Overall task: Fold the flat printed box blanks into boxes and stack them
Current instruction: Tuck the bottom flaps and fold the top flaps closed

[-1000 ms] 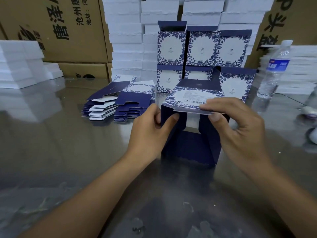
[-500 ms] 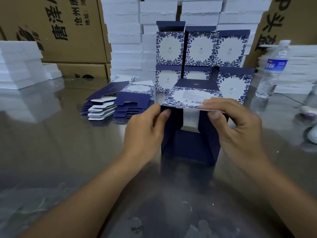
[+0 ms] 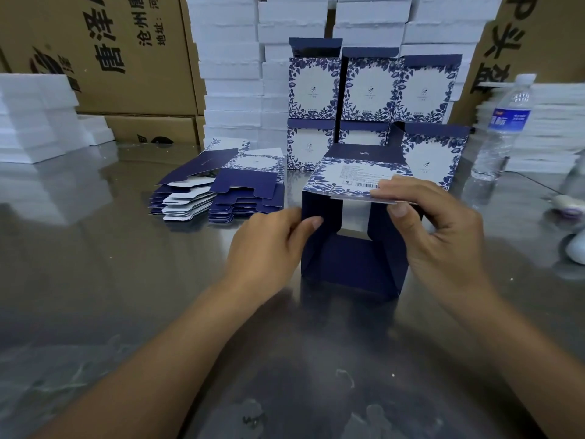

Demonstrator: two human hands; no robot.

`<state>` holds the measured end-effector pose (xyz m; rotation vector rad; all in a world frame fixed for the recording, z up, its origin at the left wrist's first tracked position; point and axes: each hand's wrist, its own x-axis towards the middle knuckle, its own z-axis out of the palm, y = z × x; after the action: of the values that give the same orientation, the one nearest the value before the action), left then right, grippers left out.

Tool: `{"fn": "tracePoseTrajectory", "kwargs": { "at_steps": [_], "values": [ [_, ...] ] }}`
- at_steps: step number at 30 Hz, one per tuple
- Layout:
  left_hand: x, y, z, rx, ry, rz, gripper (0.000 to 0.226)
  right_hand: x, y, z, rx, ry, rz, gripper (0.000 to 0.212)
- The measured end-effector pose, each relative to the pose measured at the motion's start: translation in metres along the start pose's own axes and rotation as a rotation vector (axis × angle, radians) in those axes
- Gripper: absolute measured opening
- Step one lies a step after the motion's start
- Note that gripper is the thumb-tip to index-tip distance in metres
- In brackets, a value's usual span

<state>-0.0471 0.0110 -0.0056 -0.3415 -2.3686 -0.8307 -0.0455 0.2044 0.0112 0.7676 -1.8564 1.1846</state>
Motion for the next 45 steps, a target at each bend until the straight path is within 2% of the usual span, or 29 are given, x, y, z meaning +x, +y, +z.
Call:
{"fn": "tracePoseTrajectory", "kwargs": {
  "at_steps": [2, 5, 11, 15, 19, 22, 26, 31, 37, 40, 45],
  "values": [
    [0.000, 0.000, 0.000, -0.003, 0.002, -0.005, 0.046, 0.000, 0.000, 0.000, -0.027, -0.013, 0.008, 0.024],
    [0.001, -0.001, 0.002, -0.014, -0.025, -0.034, 0.045, 0.000, -0.001, 0.000, -0.082, -0.026, 0.008, 0.029],
    [-0.001, -0.004, 0.003, 0.061, -0.141, -0.022, 0.045, 0.001, 0.000, -0.001, -0.044, -0.010, 0.013, 0.016],
    [-0.001, -0.004, 0.002, 0.109, -0.127, 0.015, 0.049, 0.001, 0.000, -0.001, -0.047, -0.013, 0.010, 0.019],
    [0.000, -0.005, 0.002, 0.050, -0.142, 0.002, 0.048, 0.001, 0.001, -0.001, -0.043, -0.006, 0.004, 0.017],
    [0.002, -0.009, 0.002, 0.024, -0.224, -0.029, 0.048, 0.001, 0.001, -0.001, -0.050, -0.007, 0.010, 0.018],
    [0.001, -0.013, 0.002, 0.125, -0.360, -0.046, 0.043, 0.001, 0.001, -0.001, -0.056, -0.006, 0.015, 0.020],
    [-0.001, -0.011, 0.003, 0.103, -0.332, -0.007, 0.044, 0.001, 0.002, -0.002, -0.053, -0.006, 0.016, 0.021],
    [0.001, -0.014, 0.003, 0.118, -0.392, -0.080, 0.040, 0.001, 0.001, -0.002, -0.110, -0.056, 0.035, 0.037],
    [-0.001, -0.014, 0.003, 0.141, -0.443, -0.056, 0.034, 0.001, 0.002, -0.003, -0.094, -0.048, 0.028, 0.035],
    [-0.002, -0.013, 0.006, 0.114, -0.416, -0.040, 0.032, 0.001, 0.004, -0.003, -0.079, -0.026, 0.002, 0.023]
  ]
}}
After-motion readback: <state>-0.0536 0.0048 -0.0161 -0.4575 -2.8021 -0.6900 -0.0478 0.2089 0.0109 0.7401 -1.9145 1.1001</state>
